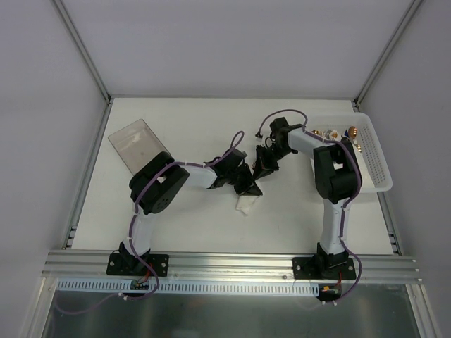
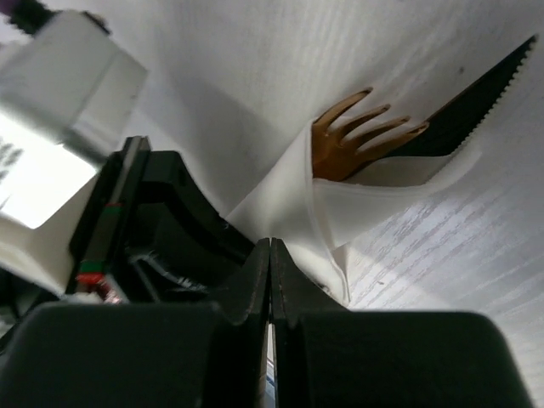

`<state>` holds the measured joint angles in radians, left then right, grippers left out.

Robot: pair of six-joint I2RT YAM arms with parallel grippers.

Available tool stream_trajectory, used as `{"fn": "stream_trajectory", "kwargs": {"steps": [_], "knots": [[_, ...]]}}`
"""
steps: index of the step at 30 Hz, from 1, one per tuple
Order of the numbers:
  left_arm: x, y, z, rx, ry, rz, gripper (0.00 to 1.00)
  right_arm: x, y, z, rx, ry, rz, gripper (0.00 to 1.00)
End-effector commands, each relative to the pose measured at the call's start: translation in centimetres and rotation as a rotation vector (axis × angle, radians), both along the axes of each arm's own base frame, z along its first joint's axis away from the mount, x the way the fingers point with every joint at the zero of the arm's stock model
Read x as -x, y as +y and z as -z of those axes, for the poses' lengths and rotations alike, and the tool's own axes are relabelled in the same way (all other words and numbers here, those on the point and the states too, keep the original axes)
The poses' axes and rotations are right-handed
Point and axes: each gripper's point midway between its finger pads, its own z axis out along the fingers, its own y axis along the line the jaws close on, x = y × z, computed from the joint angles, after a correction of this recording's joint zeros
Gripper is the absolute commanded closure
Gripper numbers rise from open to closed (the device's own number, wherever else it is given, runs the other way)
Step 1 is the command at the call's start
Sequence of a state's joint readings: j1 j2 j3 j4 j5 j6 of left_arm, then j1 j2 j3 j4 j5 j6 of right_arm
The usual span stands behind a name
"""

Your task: Place the utensils on the paper napkin and roll it up

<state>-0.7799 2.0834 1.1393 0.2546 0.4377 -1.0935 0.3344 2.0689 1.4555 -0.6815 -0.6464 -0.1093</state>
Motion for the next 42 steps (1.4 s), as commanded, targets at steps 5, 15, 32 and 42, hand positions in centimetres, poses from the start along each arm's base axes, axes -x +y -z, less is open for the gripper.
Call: {"fn": "stream_trajectory", "kwargs": {"steps": [5,15,32,42], "knots": [[3.2,4.1,6.3,-0.262,0.073,0.027,1.0,1.1,-0.9,2.9,0.102,0.029,-0.029,1.0],[1.6,4.2,0.7,-0.236,-0.147,0.098,0.78,2.3,-2.2,3.7,0.191,0.042,-0.075,1.0],[2.3,4.8,-3.7,-0.243,-0.291,0.185,0.82,3.0,-2.4,4.4,0.207,0.076,-0.068,1.0],[4.5,5.2,2.6,-0.348,-0.163,0.222,1.0,2.7,-2.4,4.3,0.206,0.078,-0.067,1.0]]}}
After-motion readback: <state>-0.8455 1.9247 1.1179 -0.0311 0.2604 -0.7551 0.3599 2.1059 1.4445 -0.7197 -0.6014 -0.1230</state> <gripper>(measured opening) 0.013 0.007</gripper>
